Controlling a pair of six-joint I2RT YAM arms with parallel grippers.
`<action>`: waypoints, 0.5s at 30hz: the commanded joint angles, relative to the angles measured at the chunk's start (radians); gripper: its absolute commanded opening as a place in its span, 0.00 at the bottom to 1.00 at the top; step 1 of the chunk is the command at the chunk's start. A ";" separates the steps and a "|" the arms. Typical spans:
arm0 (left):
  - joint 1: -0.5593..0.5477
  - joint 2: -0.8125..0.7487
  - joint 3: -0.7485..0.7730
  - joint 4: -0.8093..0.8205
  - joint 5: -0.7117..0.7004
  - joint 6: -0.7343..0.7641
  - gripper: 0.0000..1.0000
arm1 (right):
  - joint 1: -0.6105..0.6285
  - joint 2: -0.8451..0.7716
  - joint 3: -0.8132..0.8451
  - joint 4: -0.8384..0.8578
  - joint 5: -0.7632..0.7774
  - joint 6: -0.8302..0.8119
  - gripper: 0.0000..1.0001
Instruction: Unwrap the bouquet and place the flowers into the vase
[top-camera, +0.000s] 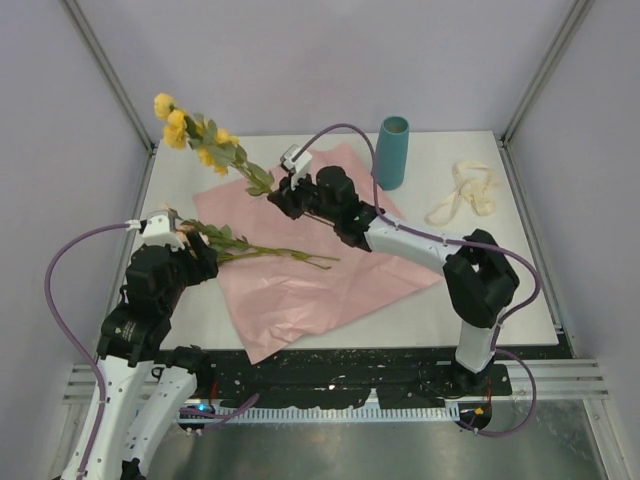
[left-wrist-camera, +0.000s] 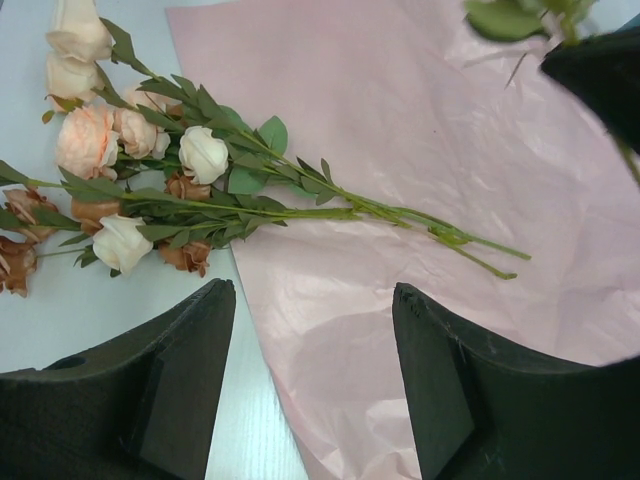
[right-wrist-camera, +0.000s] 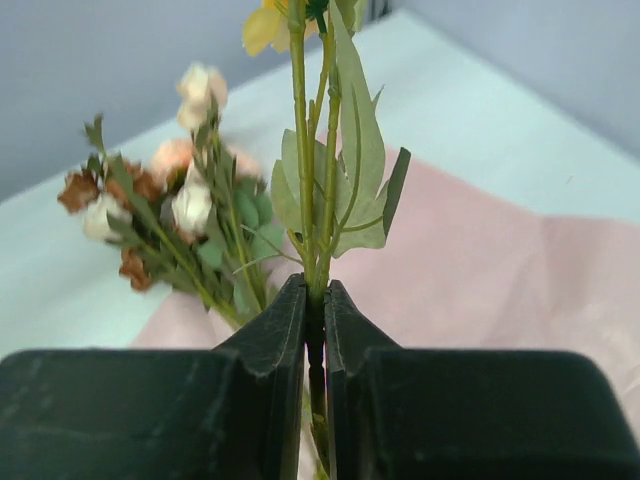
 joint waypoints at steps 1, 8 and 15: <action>0.004 -0.012 -0.001 0.043 -0.002 0.002 0.68 | -0.017 -0.150 0.010 0.271 0.117 -0.062 0.05; 0.006 -0.013 -0.004 0.047 0.011 0.002 0.68 | -0.137 -0.221 -0.021 0.540 0.037 -0.041 0.05; 0.003 -0.008 -0.006 0.047 0.022 0.001 0.67 | -0.324 -0.177 -0.009 0.922 -0.032 0.041 0.05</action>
